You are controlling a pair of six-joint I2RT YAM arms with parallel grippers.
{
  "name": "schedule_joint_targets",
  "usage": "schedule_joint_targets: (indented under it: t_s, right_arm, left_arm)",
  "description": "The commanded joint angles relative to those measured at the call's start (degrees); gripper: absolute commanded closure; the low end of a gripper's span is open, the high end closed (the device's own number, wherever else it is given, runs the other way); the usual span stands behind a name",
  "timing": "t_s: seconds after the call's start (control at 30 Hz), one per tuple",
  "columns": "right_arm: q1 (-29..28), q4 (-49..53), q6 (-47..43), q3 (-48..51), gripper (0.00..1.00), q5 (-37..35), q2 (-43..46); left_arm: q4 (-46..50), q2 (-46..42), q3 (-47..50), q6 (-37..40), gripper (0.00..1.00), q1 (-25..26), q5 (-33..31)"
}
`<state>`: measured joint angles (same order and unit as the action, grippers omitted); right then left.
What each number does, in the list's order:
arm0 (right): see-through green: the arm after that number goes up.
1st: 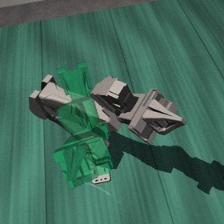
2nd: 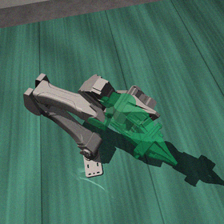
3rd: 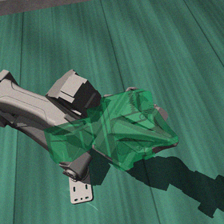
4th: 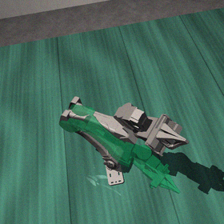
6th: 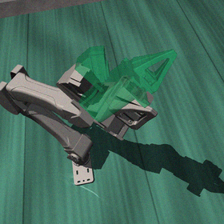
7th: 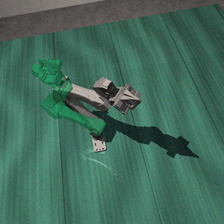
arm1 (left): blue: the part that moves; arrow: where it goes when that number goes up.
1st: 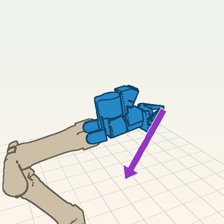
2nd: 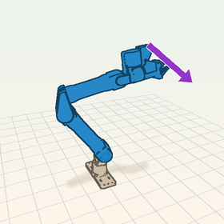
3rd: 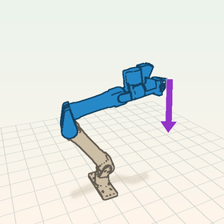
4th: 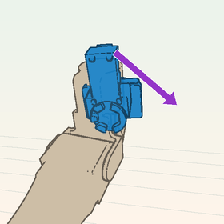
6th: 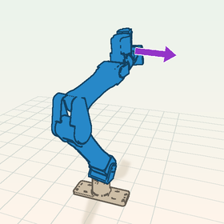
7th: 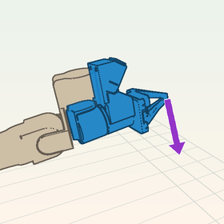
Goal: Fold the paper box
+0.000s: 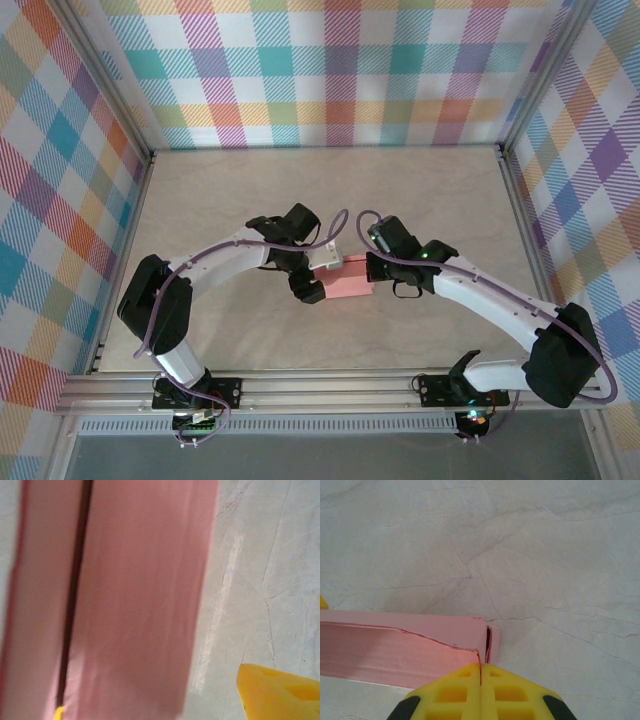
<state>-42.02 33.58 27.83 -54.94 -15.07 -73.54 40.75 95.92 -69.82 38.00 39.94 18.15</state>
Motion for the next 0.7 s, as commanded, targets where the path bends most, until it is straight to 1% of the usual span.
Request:
schedule_joint_targets:
  t_s: [0.0, 0.13, 0.2, 0.27, 0.4, 0.47, 0.53, 0.6, 0.63, 0.67]
  right_arm:
    - [-0.8, -0.7, -1.1, 0.8, 1.00, -1.9, 1.3]
    - [-1.1, 0.1, -1.8, 0.1, 1.00, -3.1, 1.1]
    - [-1.2, 0.0, -1.8, 0.0, 1.00, -3.0, 0.9]
    - [-1.4, -0.1, -1.8, 0.0, 1.00, -2.9, 0.7]
    - [-1.5, -0.4, -1.8, -0.2, 1.00, -2.5, 0.2]
    - [-1.7, -0.3, -1.9, -0.4, 1.00, -2.4, 0.0]
    - [-1.7, -0.4, -2.0, -0.3, 1.00, -2.2, -0.3]
    - [-1.7, -0.5, -2.1, -0.4, 1.00, -2.0, -0.5]
    - [-1.7, -0.5, -2.1, -0.4, 1.00, -1.8, -0.6]
    - [-1.6, -0.6, -2.2, -0.3, 1.00, -1.8, -0.7]
  left_arm:
    - [-1.8, -3.5, 0.5, -0.9, 0.12, 0.9, -0.1]
    - [-3.2, -6.1, 0.5, -3.1, 0.00, 0.9, -1.7]
    - [-4.5, -7.5, 0.3, -6.2, 0.00, 0.9, -3.3]
    - [-5.6, -8.7, -0.1, -11.9, 0.00, 0.9, -5.9]
    - [-4.7, -11.6, -0.3, -20.1, 0.00, 0.9, -8.9]
    - [-1.6, -11.5, -1.7, -23.8, 0.08, 0.9, -11.3]
    - [3.7, -10.0, -4.7, -25.5, 0.16, 1.0, -12.4]
    - [8.1, -8.2, -7.4, -25.8, 0.25, 1.2, -13.3]
    - [9.6, -7.5, -8.2, -25.7, 0.33, 1.7, -13.6]
    - [10.5, -7.2, -8.5, -25.7, 0.36, 2.3, -14.0]
